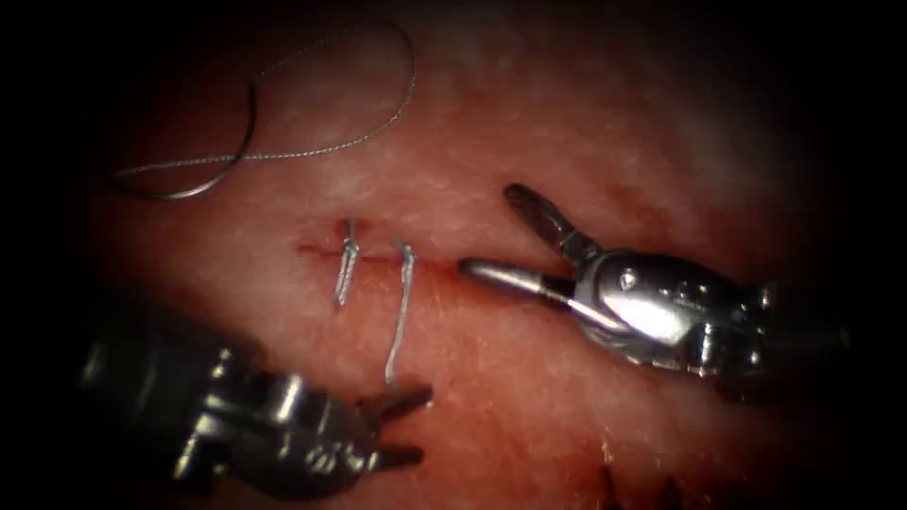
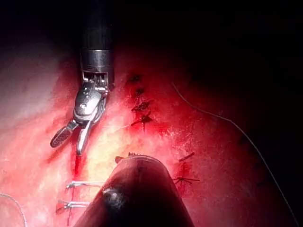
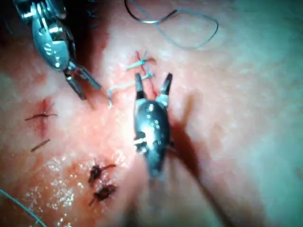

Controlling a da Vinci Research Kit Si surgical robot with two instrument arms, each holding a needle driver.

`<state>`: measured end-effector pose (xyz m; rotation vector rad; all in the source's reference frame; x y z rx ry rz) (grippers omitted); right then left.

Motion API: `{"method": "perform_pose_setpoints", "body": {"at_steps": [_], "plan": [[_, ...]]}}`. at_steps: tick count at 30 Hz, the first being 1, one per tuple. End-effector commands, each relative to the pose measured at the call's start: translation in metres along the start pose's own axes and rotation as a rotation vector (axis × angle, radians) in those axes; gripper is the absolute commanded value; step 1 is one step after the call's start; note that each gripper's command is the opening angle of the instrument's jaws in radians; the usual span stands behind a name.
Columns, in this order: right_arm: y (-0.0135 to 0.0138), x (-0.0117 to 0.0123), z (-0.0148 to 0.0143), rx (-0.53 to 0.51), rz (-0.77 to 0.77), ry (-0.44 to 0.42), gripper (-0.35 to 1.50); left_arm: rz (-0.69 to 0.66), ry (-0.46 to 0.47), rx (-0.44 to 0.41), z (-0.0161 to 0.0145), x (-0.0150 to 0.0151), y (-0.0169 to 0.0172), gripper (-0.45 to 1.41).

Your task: Wound Closure

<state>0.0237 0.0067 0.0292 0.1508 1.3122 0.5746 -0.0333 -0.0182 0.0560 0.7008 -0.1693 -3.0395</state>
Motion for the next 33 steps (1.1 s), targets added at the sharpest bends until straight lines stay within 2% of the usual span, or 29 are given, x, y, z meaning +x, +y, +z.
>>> {"method": "perform_pose_setpoints", "body": {"at_steps": [1,3,6,9,21,25,27,33], "plan": [[-0.0009,-0.0007,0.0005,0.003,0.004,0.000,1.48,-0.004,0.001,-0.006,0.0004,0.0001,0.0012,0.22],[-0.0010,-0.0006,0.0005,0.003,0.004,0.000,1.48,0.025,-0.065,0.004,0.0005,0.0001,0.0012,0.24],[-0.0010,-0.0006,0.0006,0.003,0.004,0.000,1.48,0.033,-0.084,0.008,0.0006,0.0000,0.0011,0.24],[-0.0011,-0.0006,0.0009,0.000,0.004,0.000,1.48,0.038,-0.142,0.018,0.0020,-0.0008,0.0009,0.19],[-0.0012,-0.0005,0.0012,-0.002,0.005,0.000,1.48,0.058,-0.147,-0.042,0.0071,-0.0018,0.0033,0.10],[-0.0012,-0.0005,0.0012,-0.003,0.005,0.000,1.48,0.060,-0.147,-0.046,0.0073,-0.0017,0.0032,-0.03],[-0.0012,-0.0005,0.0013,-0.003,0.005,0.000,1.48,0.052,-0.159,-0.043,0.0074,-0.0018,0.0030,-0.42],[-0.0013,-0.0006,0.0011,0.000,0.004,-0.003,1.46,0.071,-0.113,-0.022,0.0063,-0.0016,0.0017,-0.45]]}}
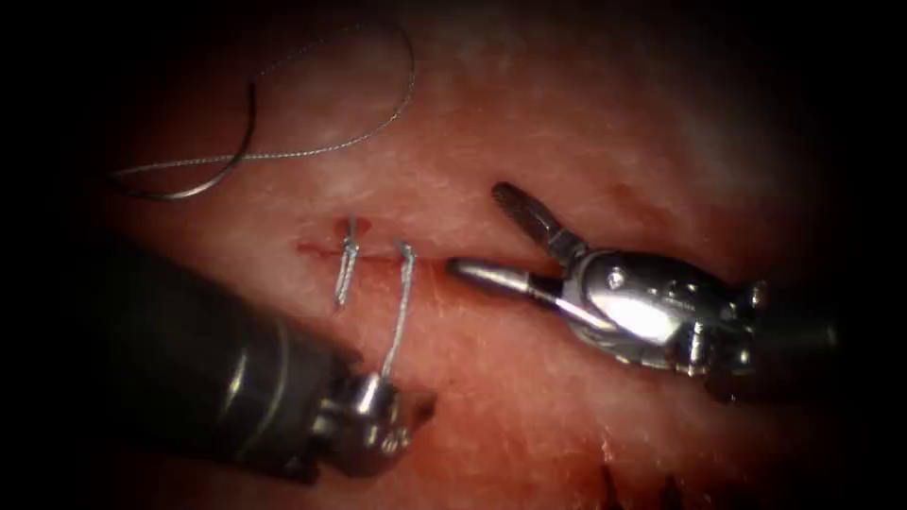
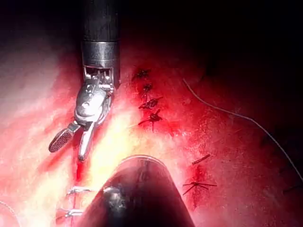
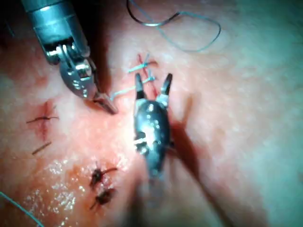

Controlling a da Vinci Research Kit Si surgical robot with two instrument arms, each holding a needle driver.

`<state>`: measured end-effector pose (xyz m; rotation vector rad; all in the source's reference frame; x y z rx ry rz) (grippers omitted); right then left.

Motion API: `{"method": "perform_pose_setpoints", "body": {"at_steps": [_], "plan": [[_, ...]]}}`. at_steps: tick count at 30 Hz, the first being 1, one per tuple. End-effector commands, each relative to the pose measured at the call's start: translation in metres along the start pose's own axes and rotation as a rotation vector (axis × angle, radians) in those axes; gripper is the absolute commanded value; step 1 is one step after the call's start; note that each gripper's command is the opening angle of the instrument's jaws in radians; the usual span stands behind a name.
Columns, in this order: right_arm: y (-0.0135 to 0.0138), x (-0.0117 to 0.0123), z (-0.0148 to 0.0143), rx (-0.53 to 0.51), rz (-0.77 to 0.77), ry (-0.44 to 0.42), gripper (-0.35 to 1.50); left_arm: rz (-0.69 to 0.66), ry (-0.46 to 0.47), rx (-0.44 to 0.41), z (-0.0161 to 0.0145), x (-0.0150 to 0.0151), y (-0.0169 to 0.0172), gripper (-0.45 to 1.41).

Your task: Wound Closure

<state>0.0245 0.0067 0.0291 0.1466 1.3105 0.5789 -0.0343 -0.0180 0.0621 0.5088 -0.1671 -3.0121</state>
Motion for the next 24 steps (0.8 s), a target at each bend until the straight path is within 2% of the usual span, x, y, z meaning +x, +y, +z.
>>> {"method": "perform_pose_setpoints", "body": {"at_steps": [1,3,4,6,9,12,16,24], "plan": [[-0.0010,-0.0009,0.0001,0.029,0.001,0.000,1.40,-0.005,0.039,0.014,-0.0007,0.0002,0.0005,-0.45],[-0.0010,-0.0010,0.0000,0.049,-0.005,0.002,1.36,-0.010,0.064,0.020,-0.0014,0.0002,0.0000,-0.45],[-0.0008,-0.0013,-0.0002,0.073,-0.066,-0.021,1.30,-0.017,0.099,0.025,-0.0027,0.0002,-0.0006,-0.45],[-0.0007,-0.0015,-0.0002,0.084,-0.085,-0.033,1.30,-0.021,0.126,0.027,-0.0036,0.0003,-0.0010,-0.45],[-0.0002,-0.0021,-0.0002,0.124,-0.185,-0.048,1.30,-0.019,0.167,0.049,-0.0063,0.0005,-0.0023,-0.45],[-0.0004,-0.0023,0.0003,0.169,-0.292,-0.056,1.30,-0.013,0.183,0.048,-0.0075,0.0007,-0.0028,-0.45],[-0.0008,-0.0023,0.0016,0.209,-0.416,-0.048,1.30,0.004,0.181,0.050,-0.0076,0.0009,-0.0027,-0.45],[-0.0031,-0.0024,0.0044,0.191,-0.545,-0.039,1.28,0.006,0.183,0.051,-0.0071,0.0007,-0.0029,-0.45]]}}
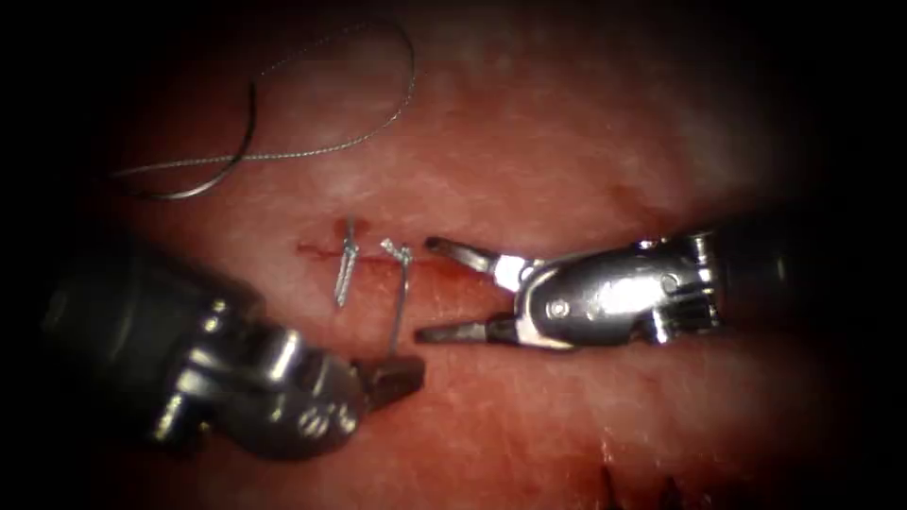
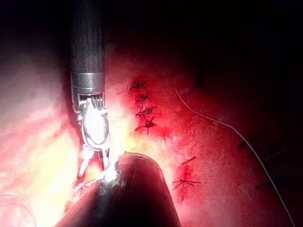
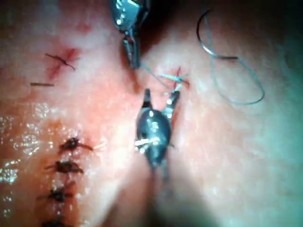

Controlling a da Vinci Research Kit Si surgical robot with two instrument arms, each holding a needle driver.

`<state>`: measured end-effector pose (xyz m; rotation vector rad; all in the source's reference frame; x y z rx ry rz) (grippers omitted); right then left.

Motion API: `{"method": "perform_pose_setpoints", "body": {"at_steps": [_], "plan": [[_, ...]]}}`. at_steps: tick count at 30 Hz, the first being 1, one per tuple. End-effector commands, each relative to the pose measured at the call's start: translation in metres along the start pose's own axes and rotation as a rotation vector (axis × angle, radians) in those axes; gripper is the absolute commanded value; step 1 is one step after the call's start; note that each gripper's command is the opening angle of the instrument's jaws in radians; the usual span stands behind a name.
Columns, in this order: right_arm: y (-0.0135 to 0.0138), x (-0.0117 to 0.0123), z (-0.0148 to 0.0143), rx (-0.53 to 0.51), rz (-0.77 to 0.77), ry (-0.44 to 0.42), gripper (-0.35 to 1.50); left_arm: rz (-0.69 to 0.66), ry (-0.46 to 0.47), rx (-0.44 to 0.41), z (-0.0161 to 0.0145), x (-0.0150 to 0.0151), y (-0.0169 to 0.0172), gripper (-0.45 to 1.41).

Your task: Wound Closure

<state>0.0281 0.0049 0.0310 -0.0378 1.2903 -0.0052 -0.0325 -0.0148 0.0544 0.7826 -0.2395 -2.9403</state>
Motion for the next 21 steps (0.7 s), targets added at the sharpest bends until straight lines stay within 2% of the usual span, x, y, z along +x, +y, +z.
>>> {"method": "perform_pose_setpoints", "body": {"at_steps": [1,9,17,21], "plan": [[-0.0010,0.0006,0.0013,-0.013,-0.020,0.007,1.28,-0.001,0.000,-0.004,0.0005,0.0001,0.0011,-0.45],[-0.0005,0.0024,0.0022,-0.095,-0.118,0.047,1.26,0.005,0.000,0.001,0.0013,-0.0004,0.0013,-0.45],[-0.0007,0.0024,0.0041,-0.110,-0.150,0.043,1.28,0.001,-0.002,0.000,0.0010,0.0002,0.0014,-0.45],[-0.0006,0.0023,0.0042,-0.108,-0.157,0.040,1.28,-0.001,0.000,-0.001,0.0007,0.0006,0.0015,-0.45]]}}
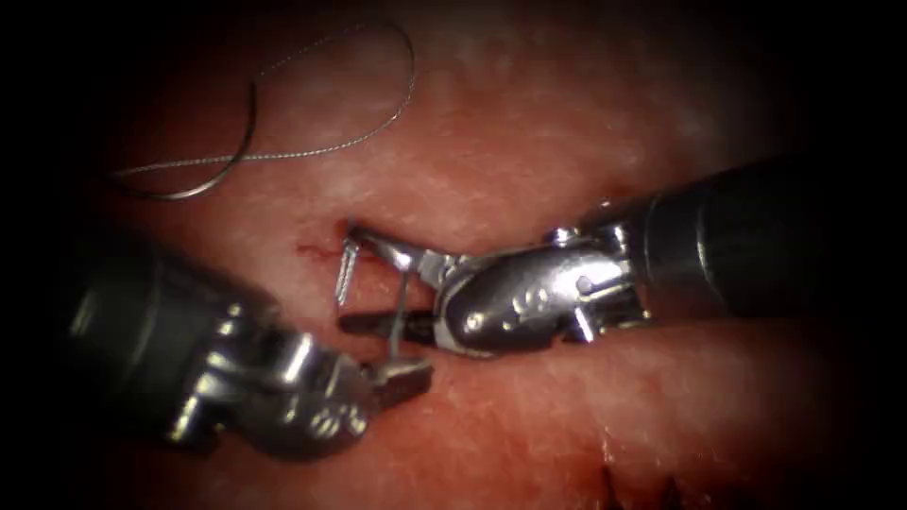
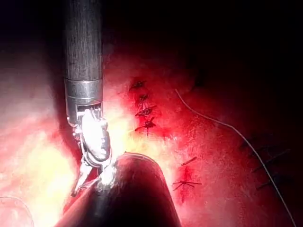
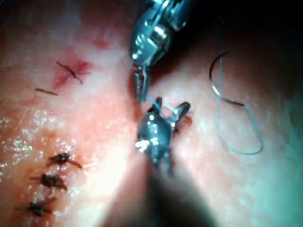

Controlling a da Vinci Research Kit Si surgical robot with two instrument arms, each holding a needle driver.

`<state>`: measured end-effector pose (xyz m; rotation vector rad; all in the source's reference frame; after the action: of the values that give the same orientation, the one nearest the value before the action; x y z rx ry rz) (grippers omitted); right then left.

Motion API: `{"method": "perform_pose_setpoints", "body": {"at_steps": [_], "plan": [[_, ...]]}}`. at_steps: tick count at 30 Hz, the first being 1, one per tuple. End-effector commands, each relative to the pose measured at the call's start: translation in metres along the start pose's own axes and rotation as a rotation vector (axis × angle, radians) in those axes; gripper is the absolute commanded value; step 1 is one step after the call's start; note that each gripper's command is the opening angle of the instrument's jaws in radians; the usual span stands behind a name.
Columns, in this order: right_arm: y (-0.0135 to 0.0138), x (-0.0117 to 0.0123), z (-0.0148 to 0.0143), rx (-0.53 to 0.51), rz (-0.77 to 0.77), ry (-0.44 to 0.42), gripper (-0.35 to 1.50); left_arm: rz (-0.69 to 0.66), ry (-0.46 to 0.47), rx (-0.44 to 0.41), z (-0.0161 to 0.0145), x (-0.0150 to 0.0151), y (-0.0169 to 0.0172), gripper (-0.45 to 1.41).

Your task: Wound Closure

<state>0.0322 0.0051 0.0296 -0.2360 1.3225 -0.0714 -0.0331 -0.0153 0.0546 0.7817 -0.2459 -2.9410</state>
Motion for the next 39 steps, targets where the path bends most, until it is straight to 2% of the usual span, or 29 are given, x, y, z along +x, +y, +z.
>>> {"method": "perform_pose_setpoints", "body": {"at_steps": [1,12,24,25,27,35,36,38,39], "plan": [[-0.0009,-0.0002,0.0006,0.002,0.002,0.001,1.28,-0.002,0.000,-0.005,0.0003,0.0003,0.0011,-0.45],[-0.0016,-0.0007,0.0027,0.004,-0.007,-0.010,1.28,-0.002,0.002,-0.005,0.0005,0.0005,0.0012,-0.45],[-0.0015,-0.0014,0.0028,0.005,-0.010,-0.009,1.16,-0.002,0.002,-0.005,0.0004,0.0004,0.0012,-0.45],[-0.0017,-0.0014,0.0027,0.010,-0.012,-0.008,0.88,-0.002,0.002,-0.005,0.0004,0.0004,0.0012,-0.45],[-0.0018,-0.0014,0.0026,0.044,-0.012,-0.017,-0.35,-0.002,0.002,-0.005,0.0004,0.0004,0.0013,-0.45],[-0.0012,-0.0016,0.0017,0.056,-0.014,-0.013,-0.35,0.000,0.004,-0.007,-0.0004,0.0004,0.0017,-0.45],[-0.0011,-0.0014,0.0015,0.052,0.006,-0.019,0.04,0.001,0.005,-0.007,-0.0005,0.0005,0.0018,-0.45],[-0.0010,-0.0010,0.0009,0.029,0.038,-0.016,1.05,0.002,0.009,-0.009,-0.0010,0.0007,0.0023,-0.45],[-0.0007,-0.0006,0.0004,0.009,0.060,-0.018,1.28,0.003,0.012,-0.010,-0.0013,0.0009,0.0026,-0.45]]}}
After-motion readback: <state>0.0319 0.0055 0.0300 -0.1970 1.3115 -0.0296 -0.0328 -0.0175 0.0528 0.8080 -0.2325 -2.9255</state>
